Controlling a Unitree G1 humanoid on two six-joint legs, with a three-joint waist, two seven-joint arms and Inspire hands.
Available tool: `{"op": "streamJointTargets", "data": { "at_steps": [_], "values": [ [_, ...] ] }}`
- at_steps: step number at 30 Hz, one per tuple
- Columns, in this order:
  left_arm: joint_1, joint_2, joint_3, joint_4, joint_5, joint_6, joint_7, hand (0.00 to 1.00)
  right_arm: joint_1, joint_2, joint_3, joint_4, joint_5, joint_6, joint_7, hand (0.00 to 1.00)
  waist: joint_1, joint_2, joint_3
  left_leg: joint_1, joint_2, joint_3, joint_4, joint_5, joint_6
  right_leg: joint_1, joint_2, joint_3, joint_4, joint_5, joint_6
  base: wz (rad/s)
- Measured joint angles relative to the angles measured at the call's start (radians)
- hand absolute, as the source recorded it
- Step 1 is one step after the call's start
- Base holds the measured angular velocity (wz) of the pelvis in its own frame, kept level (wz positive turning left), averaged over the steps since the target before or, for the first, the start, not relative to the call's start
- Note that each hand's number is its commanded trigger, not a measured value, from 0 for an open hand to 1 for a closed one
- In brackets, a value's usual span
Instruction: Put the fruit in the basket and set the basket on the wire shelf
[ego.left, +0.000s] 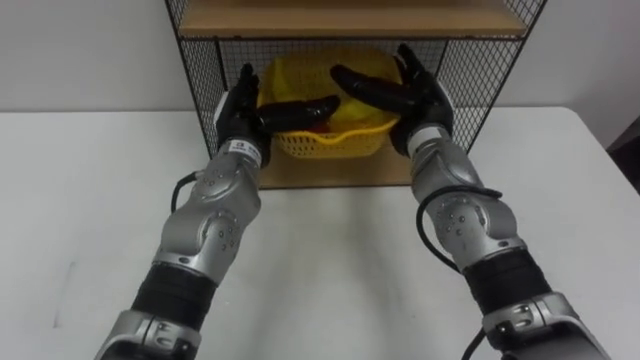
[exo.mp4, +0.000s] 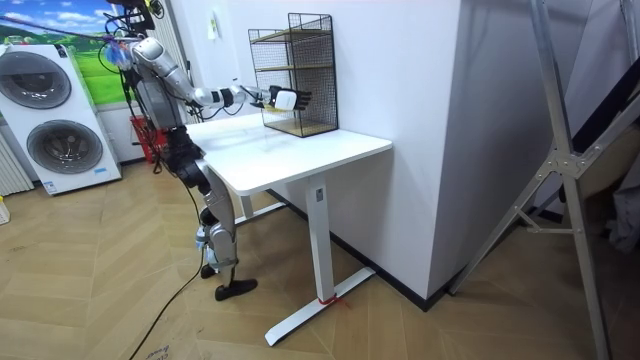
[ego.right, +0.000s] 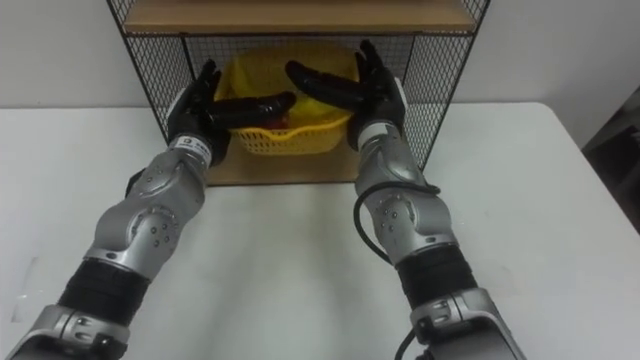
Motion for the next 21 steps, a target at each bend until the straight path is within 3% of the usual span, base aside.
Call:
{"op": "streamJointTargets", "data": {
  "at_steps": [8, 21],
  "values": [
    [0.0, -0.016, 0.003, 0.102, 0.007, 0.012, -0.01, 0.0, 0.0, 0.009, 0.0, 0.067, -0.007, 0.014, -0.001, 0.0, -0.003, 0.004, 0.0004, 0.002, 0.001, -0.001, -0.002, 0.001, -0.001, 0.0, -0.001, 0.0, 0.002, 0.0, 0.0, 0.0],
    [-0.012, -0.006, 0.006, 0.153, 0.009, 0.022, -0.036, 0.0, -0.022, 0.013, -0.001, 0.204, 0.003, 0.037, 0.001, 0.0, 0.0, 0.001, 0.0015, 0.021, -0.003, -0.005, -0.033, 0.009, -0.002, 0.016, -0.002, -0.008, -0.016, -0.002, 0.002, 0.0]
  ]
}}
